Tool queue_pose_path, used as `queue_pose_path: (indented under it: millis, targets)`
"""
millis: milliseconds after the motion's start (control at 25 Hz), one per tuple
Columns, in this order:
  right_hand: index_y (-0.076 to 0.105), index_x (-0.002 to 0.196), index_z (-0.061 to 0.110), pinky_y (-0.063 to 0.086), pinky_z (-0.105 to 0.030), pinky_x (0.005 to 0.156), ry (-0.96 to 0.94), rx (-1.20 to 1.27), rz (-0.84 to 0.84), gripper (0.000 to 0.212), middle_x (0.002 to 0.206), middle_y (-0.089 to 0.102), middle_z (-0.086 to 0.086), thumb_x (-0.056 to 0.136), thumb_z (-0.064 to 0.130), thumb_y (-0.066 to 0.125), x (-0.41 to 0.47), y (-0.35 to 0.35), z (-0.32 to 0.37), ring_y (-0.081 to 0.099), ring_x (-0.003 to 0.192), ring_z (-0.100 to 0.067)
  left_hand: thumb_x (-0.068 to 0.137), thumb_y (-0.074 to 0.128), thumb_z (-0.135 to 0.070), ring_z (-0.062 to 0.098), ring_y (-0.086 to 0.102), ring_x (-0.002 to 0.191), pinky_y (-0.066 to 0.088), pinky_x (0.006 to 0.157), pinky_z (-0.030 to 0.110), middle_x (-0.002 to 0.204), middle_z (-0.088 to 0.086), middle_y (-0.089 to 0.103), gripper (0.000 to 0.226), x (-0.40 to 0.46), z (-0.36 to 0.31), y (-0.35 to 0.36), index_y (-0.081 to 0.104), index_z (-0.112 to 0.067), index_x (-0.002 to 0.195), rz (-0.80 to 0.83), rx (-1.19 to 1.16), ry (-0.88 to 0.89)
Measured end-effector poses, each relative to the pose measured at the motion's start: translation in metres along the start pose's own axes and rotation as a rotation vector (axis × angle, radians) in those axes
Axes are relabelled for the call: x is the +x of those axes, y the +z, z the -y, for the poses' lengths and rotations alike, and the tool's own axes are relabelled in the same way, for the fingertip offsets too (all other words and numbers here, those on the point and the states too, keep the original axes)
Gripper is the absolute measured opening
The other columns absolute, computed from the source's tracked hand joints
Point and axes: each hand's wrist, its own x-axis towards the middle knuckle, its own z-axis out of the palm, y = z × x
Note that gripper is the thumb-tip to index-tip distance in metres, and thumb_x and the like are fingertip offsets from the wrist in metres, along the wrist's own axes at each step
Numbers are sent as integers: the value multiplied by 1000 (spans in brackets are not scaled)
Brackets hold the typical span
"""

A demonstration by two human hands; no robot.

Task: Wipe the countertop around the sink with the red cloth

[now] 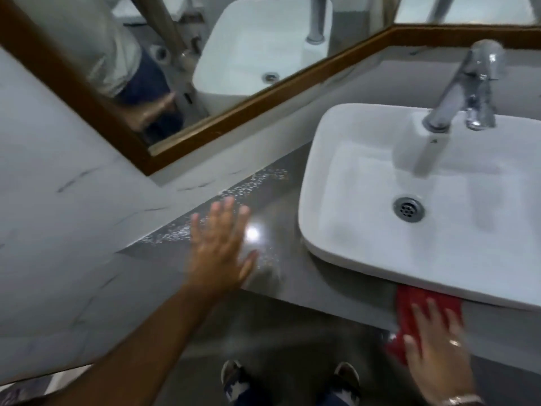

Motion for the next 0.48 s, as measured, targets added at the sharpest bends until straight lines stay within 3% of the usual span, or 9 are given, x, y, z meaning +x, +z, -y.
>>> queue_pose_path:
  millis: [120,240,320,440,480]
  targets:
    - [49,140,11,38,-57,105,-390,-115,24,62,146,48,-20,86,37,33,32,9,121,46,129,-47,91,44,-64,48,-7,148,2,112,74,161,30,-4,101,-50,124,-27,-3,-3,157,-55,172,-370]
    - [33,148,6,33,-55,110,-174,-75,58,63,149,40,-25,92,35,36,54,22,203,37,133,-48,84,58,-65,54,-1,145,3,109,76,158,35,-3,118,-35,206,-54,-14,-4,155,-147,243,-590]
    - [34,146,5,34,-56,109,-220,-85,48,64,149,40,-26,90,35,35,48,37,247,38,133,-48,77,63,-67,55,1,144,4,109,76,158,36,-2,126,-23,238,-66,-13,-3,155,-172,240,-618]
    - [22,151,12,30,-52,114,-531,-110,106,64,158,27,-20,93,37,30,67,42,302,27,141,-44,77,75,-61,59,7,142,5,109,76,155,41,5,130,-19,253,-65,-9,1,154,-201,289,-578]
    - [20,152,14,26,-50,116,-486,-75,109,62,160,22,-17,95,36,31,81,38,321,23,144,-42,77,75,-60,60,10,141,6,109,76,154,42,8,129,-19,254,-62,-8,2,154,-209,317,-550]
